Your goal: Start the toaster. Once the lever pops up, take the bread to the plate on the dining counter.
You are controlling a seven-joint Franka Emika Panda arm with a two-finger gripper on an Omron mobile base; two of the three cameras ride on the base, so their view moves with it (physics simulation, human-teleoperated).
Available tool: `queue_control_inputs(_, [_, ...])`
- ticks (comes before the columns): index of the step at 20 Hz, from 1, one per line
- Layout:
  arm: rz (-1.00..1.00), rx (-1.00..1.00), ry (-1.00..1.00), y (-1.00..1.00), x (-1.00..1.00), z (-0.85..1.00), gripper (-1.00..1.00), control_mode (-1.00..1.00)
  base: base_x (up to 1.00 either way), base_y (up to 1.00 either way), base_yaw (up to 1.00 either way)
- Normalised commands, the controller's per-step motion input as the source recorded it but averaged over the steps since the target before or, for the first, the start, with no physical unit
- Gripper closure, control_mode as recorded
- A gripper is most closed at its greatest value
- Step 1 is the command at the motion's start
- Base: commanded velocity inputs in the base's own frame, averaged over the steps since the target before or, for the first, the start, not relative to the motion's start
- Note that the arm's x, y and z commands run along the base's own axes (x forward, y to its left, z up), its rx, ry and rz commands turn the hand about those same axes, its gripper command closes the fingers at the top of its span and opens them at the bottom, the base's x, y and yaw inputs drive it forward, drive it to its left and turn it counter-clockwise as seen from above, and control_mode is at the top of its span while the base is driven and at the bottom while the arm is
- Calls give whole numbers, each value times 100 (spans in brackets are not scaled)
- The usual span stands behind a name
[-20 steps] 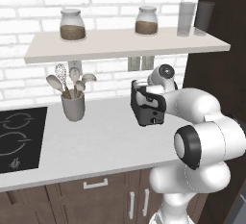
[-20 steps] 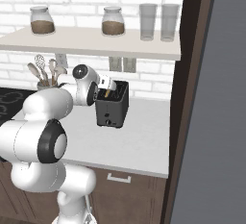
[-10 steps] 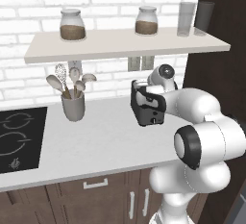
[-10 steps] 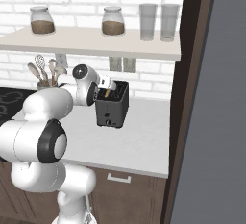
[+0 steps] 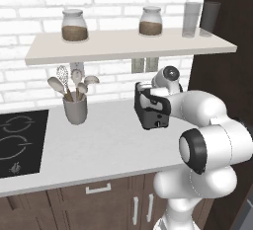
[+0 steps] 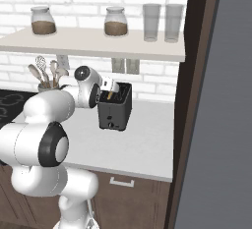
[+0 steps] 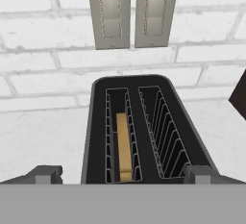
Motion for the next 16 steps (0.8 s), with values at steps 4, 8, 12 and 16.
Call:
queue_control_inputs(4, [0, 0, 0, 0, 0, 0, -100, -100, 0, 0, 0])
queue_control_inputs(8, [0, 0, 0, 0, 0, 0, -100, -100, 0, 0, 0])
queue_control_inputs(12, [0, 0, 0, 0, 0, 0, -100, -100, 0, 0, 0])
queue_control_inputs(16, [0, 0, 0, 0, 0, 0, -100, -100, 0, 0, 0])
